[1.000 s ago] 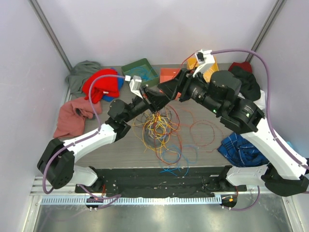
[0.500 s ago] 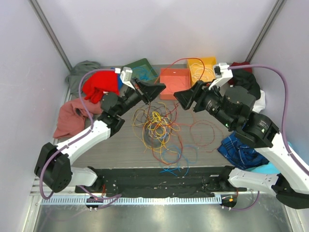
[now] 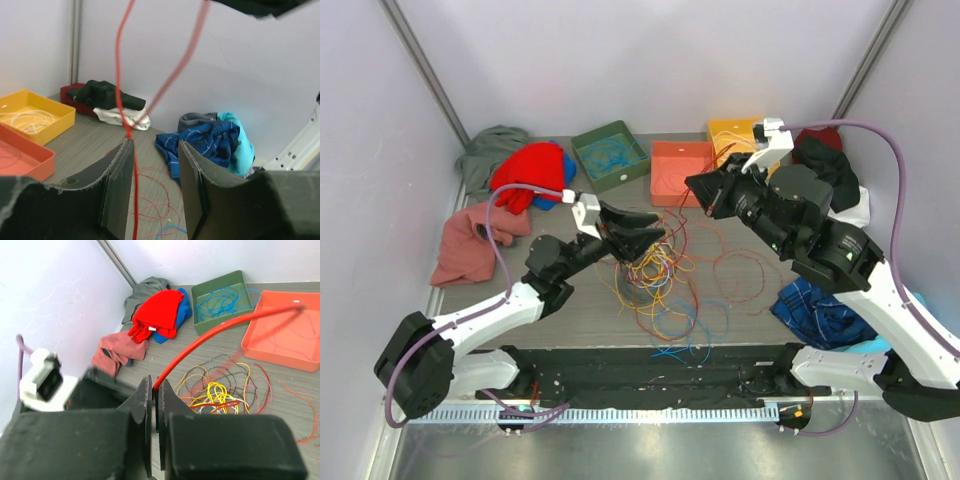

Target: Untangle the cables

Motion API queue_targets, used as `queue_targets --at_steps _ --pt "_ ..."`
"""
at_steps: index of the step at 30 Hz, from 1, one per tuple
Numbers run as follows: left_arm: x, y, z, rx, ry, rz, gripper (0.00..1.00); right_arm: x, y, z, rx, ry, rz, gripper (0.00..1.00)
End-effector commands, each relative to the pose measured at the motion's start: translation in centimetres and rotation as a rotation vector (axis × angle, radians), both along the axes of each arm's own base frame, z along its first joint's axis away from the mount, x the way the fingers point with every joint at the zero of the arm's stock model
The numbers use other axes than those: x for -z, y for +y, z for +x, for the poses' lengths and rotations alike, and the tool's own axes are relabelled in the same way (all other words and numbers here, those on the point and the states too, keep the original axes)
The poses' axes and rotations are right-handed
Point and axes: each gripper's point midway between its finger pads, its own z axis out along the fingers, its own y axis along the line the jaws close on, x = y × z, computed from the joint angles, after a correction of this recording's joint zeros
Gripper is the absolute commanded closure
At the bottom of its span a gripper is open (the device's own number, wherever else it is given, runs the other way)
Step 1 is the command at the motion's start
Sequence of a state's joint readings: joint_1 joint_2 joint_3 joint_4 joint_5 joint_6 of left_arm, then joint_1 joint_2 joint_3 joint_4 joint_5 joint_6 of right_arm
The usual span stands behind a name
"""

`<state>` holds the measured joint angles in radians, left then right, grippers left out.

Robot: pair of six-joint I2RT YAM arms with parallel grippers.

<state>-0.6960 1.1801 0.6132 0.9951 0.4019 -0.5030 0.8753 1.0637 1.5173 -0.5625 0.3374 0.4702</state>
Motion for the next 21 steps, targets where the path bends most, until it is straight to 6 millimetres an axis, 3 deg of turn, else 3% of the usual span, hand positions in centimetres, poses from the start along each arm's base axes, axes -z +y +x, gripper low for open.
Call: queue_targets --at_steps 1,7,12,21 --pt "-2.0 0.1 -0.8 -0.102 -0.236 0.030 0.55 -3.1 0.6 0.8 0.014 -0.052 0.048 0.99" --pt "-1.7 0.1 -0.7 -0.139 -0.253 0.044 0.55 -2.2 3.5 1.4 -0.057 0.000 0.057 0.99" --pt "-1.8 0.1 -0.3 -0.164 -0.270 0.052 0.53 -2.0 5.7 0.4 -0.158 0.049 0.099 0.99" --pt "-1.1 0.8 1.9 -0.283 -0.264 0.089 0.46 -3.4 5.5 -1.0 -0.205 0.049 0.142 0.99"
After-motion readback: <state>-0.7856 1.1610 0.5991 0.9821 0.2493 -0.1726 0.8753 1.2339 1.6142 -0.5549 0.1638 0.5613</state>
